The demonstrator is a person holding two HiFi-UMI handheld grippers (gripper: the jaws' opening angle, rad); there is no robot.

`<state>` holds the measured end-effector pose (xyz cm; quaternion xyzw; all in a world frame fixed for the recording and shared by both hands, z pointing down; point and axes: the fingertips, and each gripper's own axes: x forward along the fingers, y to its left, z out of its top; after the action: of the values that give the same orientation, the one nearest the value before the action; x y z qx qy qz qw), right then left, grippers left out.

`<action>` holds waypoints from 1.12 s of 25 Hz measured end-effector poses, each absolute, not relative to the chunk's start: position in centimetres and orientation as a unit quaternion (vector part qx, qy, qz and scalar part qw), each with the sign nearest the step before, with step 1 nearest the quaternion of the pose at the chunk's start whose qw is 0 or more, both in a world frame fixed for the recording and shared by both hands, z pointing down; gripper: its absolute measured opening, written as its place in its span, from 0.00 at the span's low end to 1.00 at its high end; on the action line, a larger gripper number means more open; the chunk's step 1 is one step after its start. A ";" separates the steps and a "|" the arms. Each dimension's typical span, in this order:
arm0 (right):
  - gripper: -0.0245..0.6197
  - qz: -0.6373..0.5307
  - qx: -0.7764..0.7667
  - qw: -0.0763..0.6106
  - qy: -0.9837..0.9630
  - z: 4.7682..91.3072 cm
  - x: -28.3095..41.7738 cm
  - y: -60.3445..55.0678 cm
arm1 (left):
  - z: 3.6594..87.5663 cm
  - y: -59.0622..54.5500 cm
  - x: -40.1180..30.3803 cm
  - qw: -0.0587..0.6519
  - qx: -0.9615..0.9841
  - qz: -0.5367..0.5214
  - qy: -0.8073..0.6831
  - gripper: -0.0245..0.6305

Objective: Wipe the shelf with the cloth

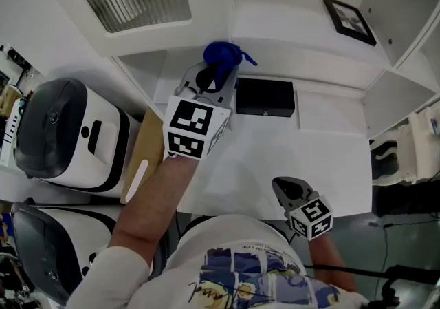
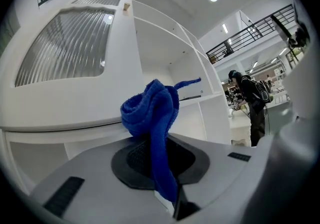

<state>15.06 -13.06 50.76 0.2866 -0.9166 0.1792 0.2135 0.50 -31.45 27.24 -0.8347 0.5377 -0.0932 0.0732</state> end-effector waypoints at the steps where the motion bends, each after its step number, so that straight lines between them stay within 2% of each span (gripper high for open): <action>1: 0.09 0.179 0.286 0.213 -0.917 50.8 14.9 -13.0 | 27.2 -31.4 0.4 0.074 -0.835 -0.093 0.537 0.12; 12: 0.09 0.179 0.281 0.217 -0.917 50.8 12.4 -13.0 | 25.7 -30.3 -3.4 0.074 -0.833 -0.076 0.543 0.12; 28: 0.09 0.170 0.281 0.229 -0.917 50.1 6.5 -12.0 | 25.1 -29.0 -13.7 0.075 -0.812 -0.067 0.575 0.12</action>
<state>6.45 -12.04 50.11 0.2805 -0.9166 0.1696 0.2288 -13.71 -29.03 25.11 -0.8121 0.5748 -0.0670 0.0750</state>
